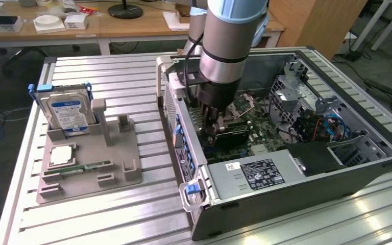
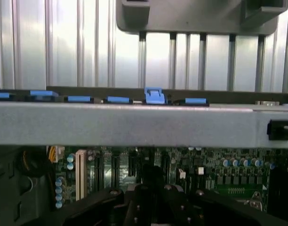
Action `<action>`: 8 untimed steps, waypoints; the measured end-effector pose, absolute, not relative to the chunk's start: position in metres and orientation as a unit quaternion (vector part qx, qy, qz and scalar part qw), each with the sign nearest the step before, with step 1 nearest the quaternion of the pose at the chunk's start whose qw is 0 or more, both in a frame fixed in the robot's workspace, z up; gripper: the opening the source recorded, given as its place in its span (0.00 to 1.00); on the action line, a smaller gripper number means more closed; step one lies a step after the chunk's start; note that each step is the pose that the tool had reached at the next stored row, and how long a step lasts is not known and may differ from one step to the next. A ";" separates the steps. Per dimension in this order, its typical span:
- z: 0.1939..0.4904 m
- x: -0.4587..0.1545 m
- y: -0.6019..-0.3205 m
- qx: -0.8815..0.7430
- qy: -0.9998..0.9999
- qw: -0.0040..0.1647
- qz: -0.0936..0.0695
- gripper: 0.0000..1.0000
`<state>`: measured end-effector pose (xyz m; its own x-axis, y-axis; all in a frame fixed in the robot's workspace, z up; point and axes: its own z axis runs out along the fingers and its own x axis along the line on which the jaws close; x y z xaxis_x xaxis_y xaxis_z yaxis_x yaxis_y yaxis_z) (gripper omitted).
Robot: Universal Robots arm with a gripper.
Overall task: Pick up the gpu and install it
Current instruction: 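Press down on the gpu until it lock into place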
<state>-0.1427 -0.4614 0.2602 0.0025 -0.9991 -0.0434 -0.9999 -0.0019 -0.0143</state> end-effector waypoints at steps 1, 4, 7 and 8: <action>0.260 -0.143 -0.461 -0.708 0.706 0.021 0.010 0.10; 0.262 -0.143 -0.459 -0.708 0.706 0.022 0.010 0.10; 0.269 -0.143 -0.458 -0.708 0.706 0.021 0.010 0.10; 0.269 -0.141 -0.458 -0.708 0.706 0.021 0.011 0.10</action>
<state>-0.1415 -0.4579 0.2687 0.0025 -0.9990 -0.0453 -0.9999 -0.0018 -0.0155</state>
